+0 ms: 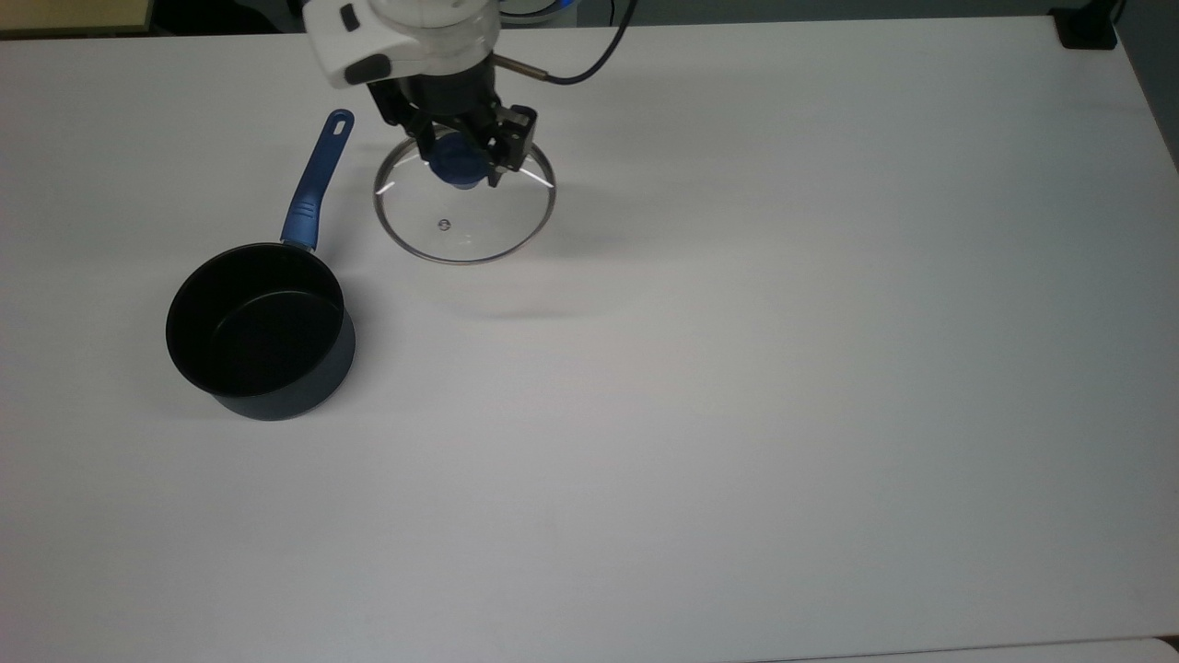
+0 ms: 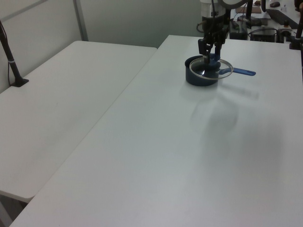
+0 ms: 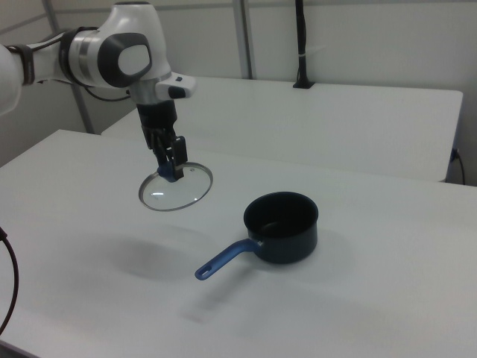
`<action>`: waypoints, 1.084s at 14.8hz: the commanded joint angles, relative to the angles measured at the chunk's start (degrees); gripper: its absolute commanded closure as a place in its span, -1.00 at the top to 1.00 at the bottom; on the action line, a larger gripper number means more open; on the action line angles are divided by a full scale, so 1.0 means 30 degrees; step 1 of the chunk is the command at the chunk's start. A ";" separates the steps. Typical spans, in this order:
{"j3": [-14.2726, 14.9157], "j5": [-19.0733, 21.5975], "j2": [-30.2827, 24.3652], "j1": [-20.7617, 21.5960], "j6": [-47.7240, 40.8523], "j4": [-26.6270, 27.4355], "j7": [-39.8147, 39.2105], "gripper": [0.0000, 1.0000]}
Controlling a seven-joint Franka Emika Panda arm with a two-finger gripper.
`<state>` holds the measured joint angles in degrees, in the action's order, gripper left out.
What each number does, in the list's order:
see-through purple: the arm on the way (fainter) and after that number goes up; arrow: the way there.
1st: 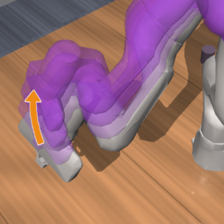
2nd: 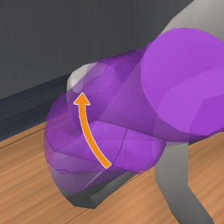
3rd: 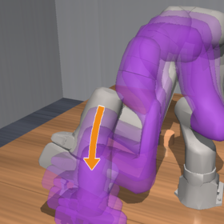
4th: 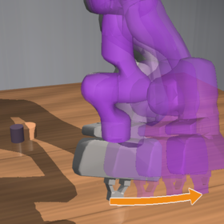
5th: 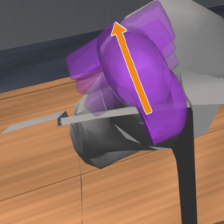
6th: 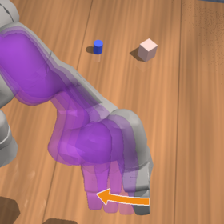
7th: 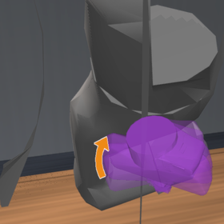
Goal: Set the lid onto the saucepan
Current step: 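Lift the glass lid and carry it over the black saucepan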
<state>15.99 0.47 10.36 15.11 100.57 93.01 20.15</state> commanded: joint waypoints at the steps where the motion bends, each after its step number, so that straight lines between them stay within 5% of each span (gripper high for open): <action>1: 0.0616 -0.0246 0.1025 -0.0346 -0.0537 -0.1555 -0.0272 -0.39; 9: 0.1467 -0.0011 0.4157 -0.2571 -0.0245 -0.4776 -0.0565 -0.40; 16: 0.1467 0.0545 0.4368 -0.3248 0.0987 -0.4870 -0.0448 -0.41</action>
<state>19.97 0.72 23.24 5.78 102.10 79.64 19.48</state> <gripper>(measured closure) 0.330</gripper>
